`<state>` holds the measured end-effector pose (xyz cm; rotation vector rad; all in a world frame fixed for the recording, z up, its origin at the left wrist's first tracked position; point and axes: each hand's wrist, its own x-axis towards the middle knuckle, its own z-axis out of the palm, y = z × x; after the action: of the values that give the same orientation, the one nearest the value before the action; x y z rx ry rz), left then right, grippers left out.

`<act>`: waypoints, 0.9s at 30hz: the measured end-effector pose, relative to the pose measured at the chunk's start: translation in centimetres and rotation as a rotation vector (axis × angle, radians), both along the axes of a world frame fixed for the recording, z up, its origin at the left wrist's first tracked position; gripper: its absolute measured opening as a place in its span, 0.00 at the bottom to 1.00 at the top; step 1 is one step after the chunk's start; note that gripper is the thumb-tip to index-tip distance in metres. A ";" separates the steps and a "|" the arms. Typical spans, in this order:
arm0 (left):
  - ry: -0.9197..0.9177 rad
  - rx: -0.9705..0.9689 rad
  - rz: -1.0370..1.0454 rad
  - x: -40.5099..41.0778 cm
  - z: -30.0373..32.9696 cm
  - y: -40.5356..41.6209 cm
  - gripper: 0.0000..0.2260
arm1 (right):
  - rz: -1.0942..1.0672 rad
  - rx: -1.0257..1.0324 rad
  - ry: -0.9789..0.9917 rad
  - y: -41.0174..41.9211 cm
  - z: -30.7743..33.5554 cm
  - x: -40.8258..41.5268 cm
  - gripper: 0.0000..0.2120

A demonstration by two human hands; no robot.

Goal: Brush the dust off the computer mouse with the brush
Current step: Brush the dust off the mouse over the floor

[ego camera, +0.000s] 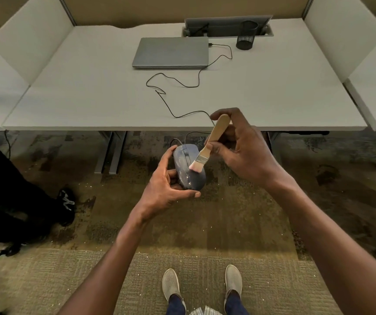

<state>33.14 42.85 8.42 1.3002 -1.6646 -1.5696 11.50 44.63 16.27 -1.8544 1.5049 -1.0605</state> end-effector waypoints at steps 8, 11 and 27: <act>0.024 0.044 -0.061 0.5 -0.5 0.1 0.57 | -0.072 -0.065 0.073 -1.8 0.1 -0.1 0.23; 0.036 0.049 -0.060 0.5 -0.3 0.1 0.57 | -0.081 -0.060 0.046 -1.8 0.3 -0.4 0.24; 0.071 0.095 -0.133 1.2 -0.3 -0.2 0.57 | -0.156 -0.051 -0.017 -2.8 0.9 -1.1 0.24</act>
<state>34.32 42.60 8.17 1.1864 -1.6807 -1.7708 10.37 41.85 17.19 -1.7796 1.6491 -1.1933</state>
